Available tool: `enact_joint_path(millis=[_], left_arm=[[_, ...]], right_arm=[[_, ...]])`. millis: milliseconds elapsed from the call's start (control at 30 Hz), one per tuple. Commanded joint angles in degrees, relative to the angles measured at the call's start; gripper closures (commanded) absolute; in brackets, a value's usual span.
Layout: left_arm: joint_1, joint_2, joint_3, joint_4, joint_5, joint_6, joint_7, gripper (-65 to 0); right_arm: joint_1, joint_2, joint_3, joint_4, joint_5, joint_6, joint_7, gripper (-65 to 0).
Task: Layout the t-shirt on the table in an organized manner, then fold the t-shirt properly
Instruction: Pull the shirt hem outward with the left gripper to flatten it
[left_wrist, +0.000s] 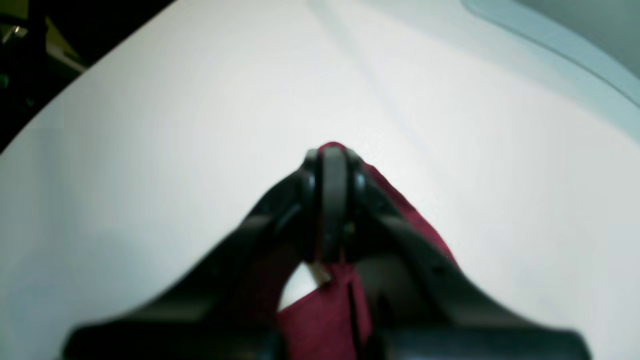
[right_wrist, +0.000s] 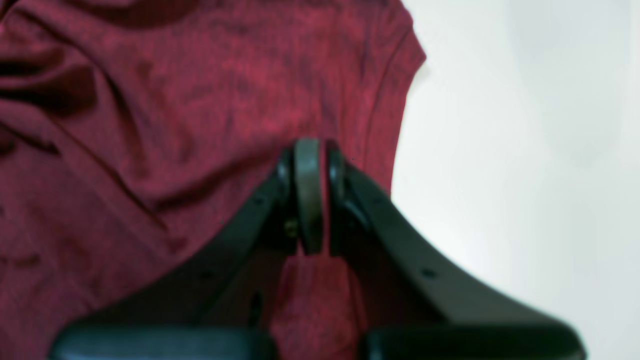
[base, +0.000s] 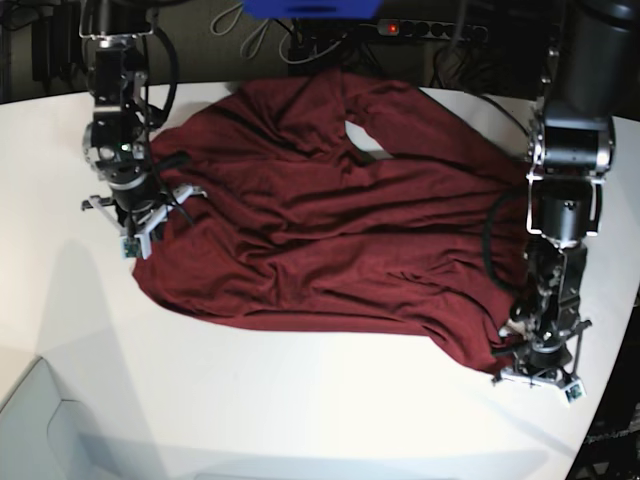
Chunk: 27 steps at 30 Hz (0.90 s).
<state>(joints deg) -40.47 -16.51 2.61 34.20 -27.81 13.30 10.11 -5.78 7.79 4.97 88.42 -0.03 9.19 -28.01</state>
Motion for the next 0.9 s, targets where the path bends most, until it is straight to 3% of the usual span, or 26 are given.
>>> enact_joint_path(millis=[0,433,500,633,700,867], left_arm=[[-3.8,-0.6,-0.1,-0.4,0.3,-0.1,-2.0,-0.4],[-12.1,-0.2,0.0,-11.6,0.3,-0.2,-8.7,-0.8],[-12.8,-0.2,-0.1,-12.4,0.3,-0.2,-9.0,-4.1],[-13.1,-0.2,-0.1,-12.7,0.3,-0.2,-9.1,-20.7],[-13.1,-0.2,-0.1,-12.7,0.3,-0.2,-9.5,-25.9],[-12.8,-0.3,-0.2,-12.7,-0.2,-0.2,-10.8,-28.4]], right_arm=[[0.6,0.5,0.1,0.9,0.1,-0.3,1.4,-0.7],[-0.2,0.6,0.2,1.5,0.1,-0.3,1.4,-0.7],[-0.3,0.5,0.3,1.5,0.1,-0.3,1.4,-0.7],[-0.3,0.5,0.3,1.5,0.1,-0.3,1.4,-0.7],[-0.3,0.5,0.3,1.6,0.1,-0.3,1.4,-0.7],[-1.6,0.4,0.2,4.2,0.1,-0.3,1.4,-0.7]])
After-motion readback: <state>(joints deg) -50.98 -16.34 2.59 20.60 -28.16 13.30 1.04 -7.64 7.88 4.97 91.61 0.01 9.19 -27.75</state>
